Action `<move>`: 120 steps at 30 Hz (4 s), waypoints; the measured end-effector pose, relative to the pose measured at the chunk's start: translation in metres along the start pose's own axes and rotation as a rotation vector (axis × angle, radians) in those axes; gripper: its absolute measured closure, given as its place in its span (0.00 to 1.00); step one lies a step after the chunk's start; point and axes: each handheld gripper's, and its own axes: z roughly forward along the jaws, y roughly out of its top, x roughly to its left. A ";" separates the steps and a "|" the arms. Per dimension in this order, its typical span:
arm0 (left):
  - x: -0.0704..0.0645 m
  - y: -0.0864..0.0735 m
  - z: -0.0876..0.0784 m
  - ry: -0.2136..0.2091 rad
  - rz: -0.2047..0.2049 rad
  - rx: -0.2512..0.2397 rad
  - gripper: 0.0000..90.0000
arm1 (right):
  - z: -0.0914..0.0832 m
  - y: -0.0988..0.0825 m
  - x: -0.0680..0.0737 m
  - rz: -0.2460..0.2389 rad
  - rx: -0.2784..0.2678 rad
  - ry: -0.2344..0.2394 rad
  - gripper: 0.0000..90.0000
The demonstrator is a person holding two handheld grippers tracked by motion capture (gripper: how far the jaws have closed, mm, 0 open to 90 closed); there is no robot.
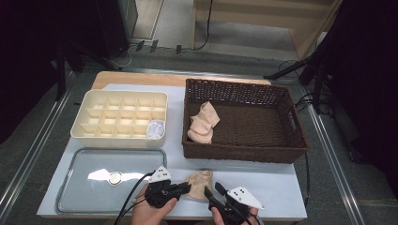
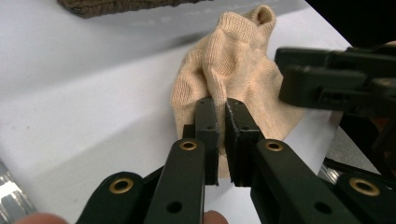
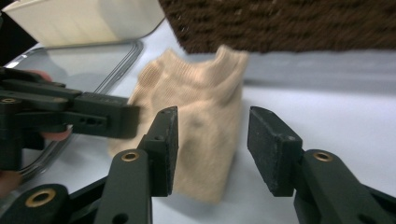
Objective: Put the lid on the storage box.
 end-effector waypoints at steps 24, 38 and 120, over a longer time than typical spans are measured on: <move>-0.017 0.014 -0.012 0.022 0.017 -0.087 0.88 | 0.001 0.002 -0.006 -0.006 0.045 0.005 0.93; -0.020 0.016 0.022 0.029 0.015 0.005 1.00 | 0.000 0.003 -0.005 -0.020 0.028 0.004 0.93; 0.018 0.019 0.001 0.027 -0.105 -0.015 0.88 | 0.009 -0.001 0.042 -0.242 -0.024 0.098 0.98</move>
